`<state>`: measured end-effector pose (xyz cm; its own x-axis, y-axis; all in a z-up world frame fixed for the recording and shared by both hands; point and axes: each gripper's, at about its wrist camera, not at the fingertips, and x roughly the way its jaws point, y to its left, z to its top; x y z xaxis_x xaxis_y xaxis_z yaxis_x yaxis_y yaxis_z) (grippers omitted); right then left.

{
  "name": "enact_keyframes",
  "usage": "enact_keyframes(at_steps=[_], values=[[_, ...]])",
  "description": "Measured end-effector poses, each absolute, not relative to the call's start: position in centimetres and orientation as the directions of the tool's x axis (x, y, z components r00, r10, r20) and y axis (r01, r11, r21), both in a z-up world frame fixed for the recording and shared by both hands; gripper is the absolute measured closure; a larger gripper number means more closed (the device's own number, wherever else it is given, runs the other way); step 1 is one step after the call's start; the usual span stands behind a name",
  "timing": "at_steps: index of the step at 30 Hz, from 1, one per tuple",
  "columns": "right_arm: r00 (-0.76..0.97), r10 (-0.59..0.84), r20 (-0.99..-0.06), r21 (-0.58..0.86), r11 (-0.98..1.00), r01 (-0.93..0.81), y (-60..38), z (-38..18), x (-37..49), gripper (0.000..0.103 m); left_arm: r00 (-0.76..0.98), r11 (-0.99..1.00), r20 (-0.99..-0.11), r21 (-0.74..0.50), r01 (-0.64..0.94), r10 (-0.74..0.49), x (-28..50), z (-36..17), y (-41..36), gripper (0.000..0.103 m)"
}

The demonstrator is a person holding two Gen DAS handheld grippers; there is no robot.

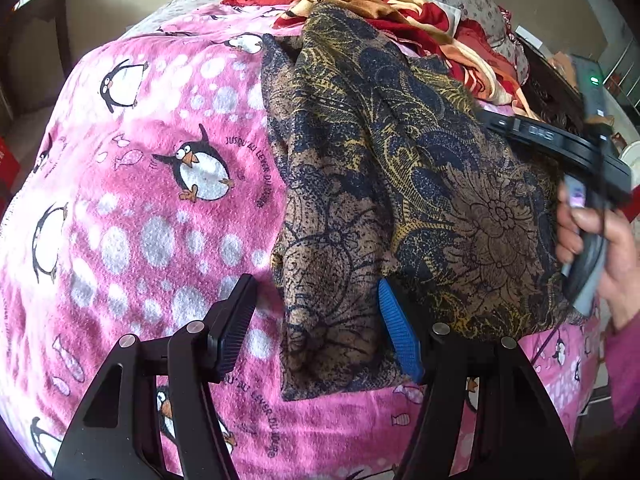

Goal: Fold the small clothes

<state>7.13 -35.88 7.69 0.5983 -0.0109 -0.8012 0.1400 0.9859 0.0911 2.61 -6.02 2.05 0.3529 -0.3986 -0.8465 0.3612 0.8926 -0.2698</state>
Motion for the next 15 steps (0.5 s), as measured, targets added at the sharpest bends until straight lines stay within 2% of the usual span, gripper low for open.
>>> enact_keyframes(at_steps=[6, 10, 12, 13, 15], values=[[0.567, -0.037, -0.823, 0.045, 0.99, 0.13, -35.6, 7.2, 9.6, 0.065, 0.357, 0.881, -0.823, -0.323, 0.347, -0.442, 2.6, 1.8, -5.3, 0.039], [0.602, 0.018, -0.798, 0.128, 0.982, 0.141, -35.0, 9.9, 8.3, 0.065, 0.358, 0.862, -0.793, -0.385, 0.33, -0.492, 2.5, 1.6, -4.2, 0.039], [0.616, 0.087, -0.783, 0.186, 0.978, 0.098, -33.7, 10.9, 7.6, 0.059, 0.362, 0.852, -0.777, -0.418, 0.315, -0.515, 2.4, 1.4, -3.7, 0.039], [0.613, 0.108, -0.783, 0.185, 0.981, 0.063, -32.4, 11.2, 7.4, 0.052, 0.364, 0.849, -0.771, -0.429, 0.308, -0.522, 2.4, 1.3, -3.6, 0.039], [0.584, 0.115, -0.803, 0.149, 0.989, 0.01, -30.3, 10.6, 7.8, 0.051, 0.366, 0.848, -0.769, -0.432, 0.307, -0.524, 2.3, 1.4, -3.6, 0.039]])
